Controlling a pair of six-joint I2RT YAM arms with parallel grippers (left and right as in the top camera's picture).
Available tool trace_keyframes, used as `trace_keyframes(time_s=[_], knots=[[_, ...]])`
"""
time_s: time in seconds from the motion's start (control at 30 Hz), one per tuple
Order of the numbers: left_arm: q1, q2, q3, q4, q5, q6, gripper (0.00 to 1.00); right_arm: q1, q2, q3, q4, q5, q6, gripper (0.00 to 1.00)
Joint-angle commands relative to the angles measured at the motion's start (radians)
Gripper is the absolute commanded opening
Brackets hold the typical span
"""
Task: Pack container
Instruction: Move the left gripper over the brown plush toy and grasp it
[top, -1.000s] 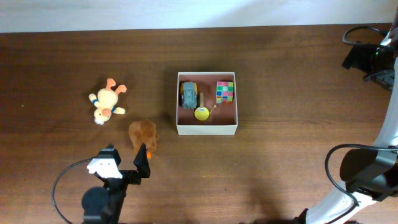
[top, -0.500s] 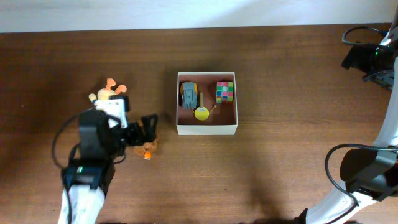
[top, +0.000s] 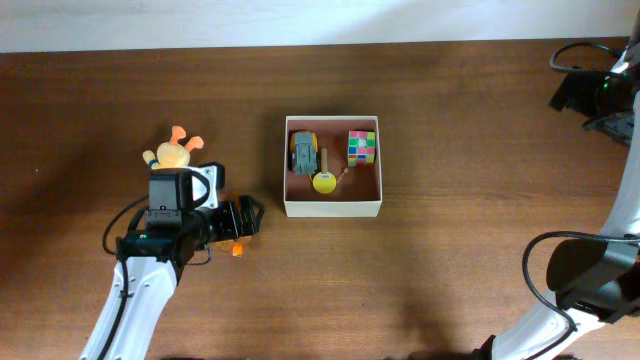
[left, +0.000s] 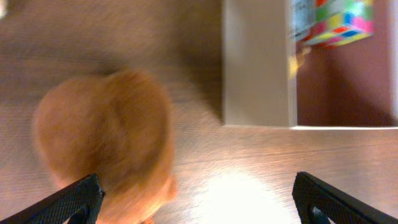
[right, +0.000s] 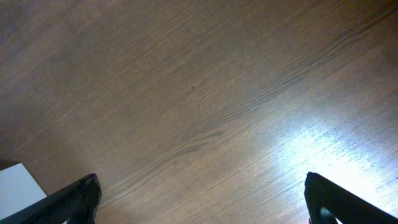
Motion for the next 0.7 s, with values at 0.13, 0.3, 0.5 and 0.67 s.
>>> trace_keyframes(time_s=[0.13,0.3,0.5,0.67], knots=[[0.003,0.007,0.071,-0.061,-0.133,-0.051,0.99,-0.003,0.002,0.001,0.001,0.001,0.009,0.99],[0.003,0.014,0.079,-0.068,-0.262,-0.053,0.99,-0.003,0.002,0.001,0.001,0.001,0.009,0.98],[-0.019,0.103,0.079,-0.019,-0.325,-0.053,0.99,-0.003,0.002,0.001,0.001,0.001,0.009,0.99],[-0.060,0.163,0.079,0.049,-0.323,-0.054,0.99,-0.003,0.002,0.001,0.001,0.001,0.009,0.99]])
